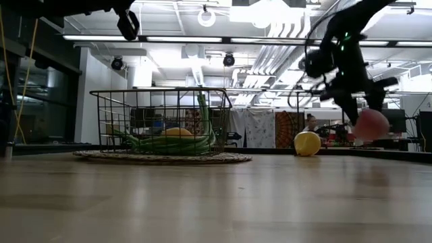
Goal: Build produce basket
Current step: Put the pink peach into the wire basket
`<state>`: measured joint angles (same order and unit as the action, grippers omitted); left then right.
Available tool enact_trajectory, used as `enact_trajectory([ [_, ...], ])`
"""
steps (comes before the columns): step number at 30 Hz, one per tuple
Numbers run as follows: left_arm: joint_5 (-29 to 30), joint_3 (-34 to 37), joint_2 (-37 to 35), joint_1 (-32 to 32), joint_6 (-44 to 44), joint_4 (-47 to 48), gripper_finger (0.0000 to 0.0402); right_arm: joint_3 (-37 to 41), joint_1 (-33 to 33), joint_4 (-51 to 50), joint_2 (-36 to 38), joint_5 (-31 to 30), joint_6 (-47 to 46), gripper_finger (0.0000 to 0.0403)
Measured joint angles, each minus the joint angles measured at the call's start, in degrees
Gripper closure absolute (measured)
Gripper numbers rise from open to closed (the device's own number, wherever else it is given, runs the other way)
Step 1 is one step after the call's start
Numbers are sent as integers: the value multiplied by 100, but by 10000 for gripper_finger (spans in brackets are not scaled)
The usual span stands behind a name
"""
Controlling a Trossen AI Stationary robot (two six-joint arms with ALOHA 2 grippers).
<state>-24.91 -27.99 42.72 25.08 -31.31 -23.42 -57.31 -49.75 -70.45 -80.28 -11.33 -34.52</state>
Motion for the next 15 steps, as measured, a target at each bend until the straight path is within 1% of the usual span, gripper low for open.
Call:
enact_trajectory([
  [2, -2, 0, 0, 0, 0, 0, 401, -90, 191, 145, 401, 156, 40, 161],
  [6, -13, 0, 0, 21, 16, -1, 401, -134, 785, 922, 1370, 443, 24, 161],
  [11, -245, 0, 0, 171, -2, -2, 401, -134, 1639, 1886, 2368, 392, -276, 161],
  [15, -344, -11, -2, 313, -4, -44, 401, -136, 2314, 2688, 2757, 242, -297, 162],
])
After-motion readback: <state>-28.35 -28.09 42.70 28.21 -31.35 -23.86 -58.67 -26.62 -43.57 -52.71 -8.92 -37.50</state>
